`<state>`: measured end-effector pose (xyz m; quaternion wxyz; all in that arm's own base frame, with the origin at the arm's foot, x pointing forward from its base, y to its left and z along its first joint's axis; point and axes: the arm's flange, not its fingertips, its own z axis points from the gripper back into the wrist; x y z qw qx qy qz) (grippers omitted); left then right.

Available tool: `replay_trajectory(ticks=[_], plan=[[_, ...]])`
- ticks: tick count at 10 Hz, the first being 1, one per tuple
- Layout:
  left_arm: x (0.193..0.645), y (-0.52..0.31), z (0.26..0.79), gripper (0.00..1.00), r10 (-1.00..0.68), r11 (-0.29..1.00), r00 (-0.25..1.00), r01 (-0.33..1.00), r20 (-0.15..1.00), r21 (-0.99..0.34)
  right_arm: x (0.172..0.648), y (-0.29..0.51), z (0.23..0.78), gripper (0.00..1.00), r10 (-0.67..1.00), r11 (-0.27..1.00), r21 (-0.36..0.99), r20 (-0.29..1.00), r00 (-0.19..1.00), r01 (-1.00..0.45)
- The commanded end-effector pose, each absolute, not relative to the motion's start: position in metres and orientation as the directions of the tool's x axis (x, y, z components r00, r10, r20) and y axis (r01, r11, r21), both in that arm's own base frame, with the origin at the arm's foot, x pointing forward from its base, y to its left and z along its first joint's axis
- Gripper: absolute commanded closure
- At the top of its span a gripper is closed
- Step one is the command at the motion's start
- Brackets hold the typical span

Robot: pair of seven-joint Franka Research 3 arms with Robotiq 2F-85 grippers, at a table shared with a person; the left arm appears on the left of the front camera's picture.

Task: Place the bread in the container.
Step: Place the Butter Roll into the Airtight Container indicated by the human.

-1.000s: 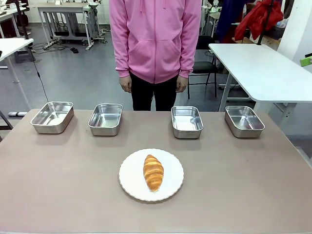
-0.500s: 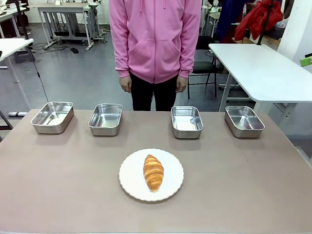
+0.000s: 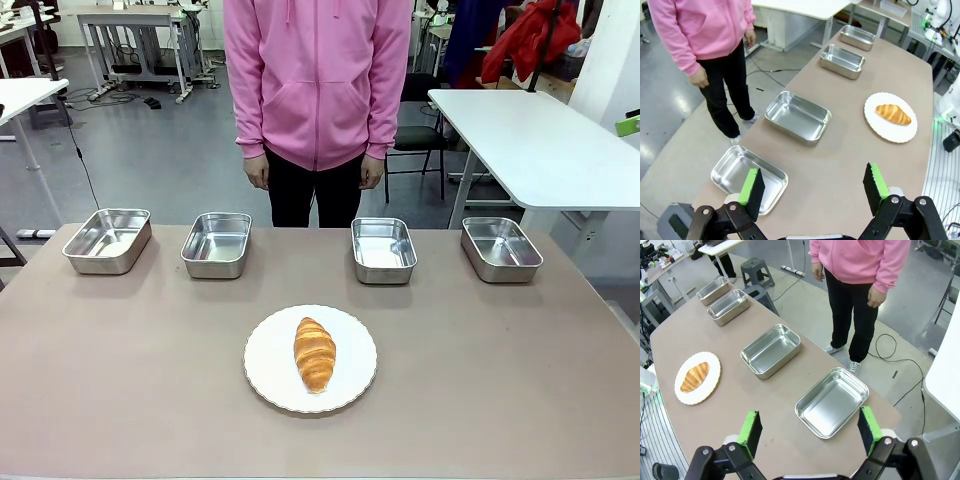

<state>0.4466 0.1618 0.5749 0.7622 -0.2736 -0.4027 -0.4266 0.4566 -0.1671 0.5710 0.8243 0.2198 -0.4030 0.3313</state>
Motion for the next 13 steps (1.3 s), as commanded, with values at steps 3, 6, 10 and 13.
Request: replay_trajectory(ticks=[3, 6, 10, 13], plan=[[0.4453, 0.1611, 0.5759, 0.0, -0.427, 0.478, 0.304, 0.876, 0.852, -0.073, 0.4554, -0.166, 0.5732, 0.0, 0.366, 0.679, 0.094, 0.816, 0.447, -0.728], [0.4453, 0.1611, 0.5759, 0.0, -0.427, 0.478, 0.304, 0.876, 0.852, -0.073, 0.4554, -0.166, 0.5732, 0.0, 0.366, 0.679, 0.094, 0.816, 0.447, -0.728], [0.4453, 0.1611, 0.5759, 0.0, -0.427, 0.478, 0.304, 0.876, 0.852, -0.073, 0.4554, -0.166, 0.5732, 0.0, 0.366, 0.679, 0.094, 0.816, 0.447, -0.728], [0.4453, 0.1611, 0.5759, 0.0, -0.427, 0.478, 0.304, 0.876, 0.852, -0.073, 0.4554, -0.166, 0.5732, 0.0, 0.366, 0.679, 0.094, 0.816, 0.447, -0.728]])
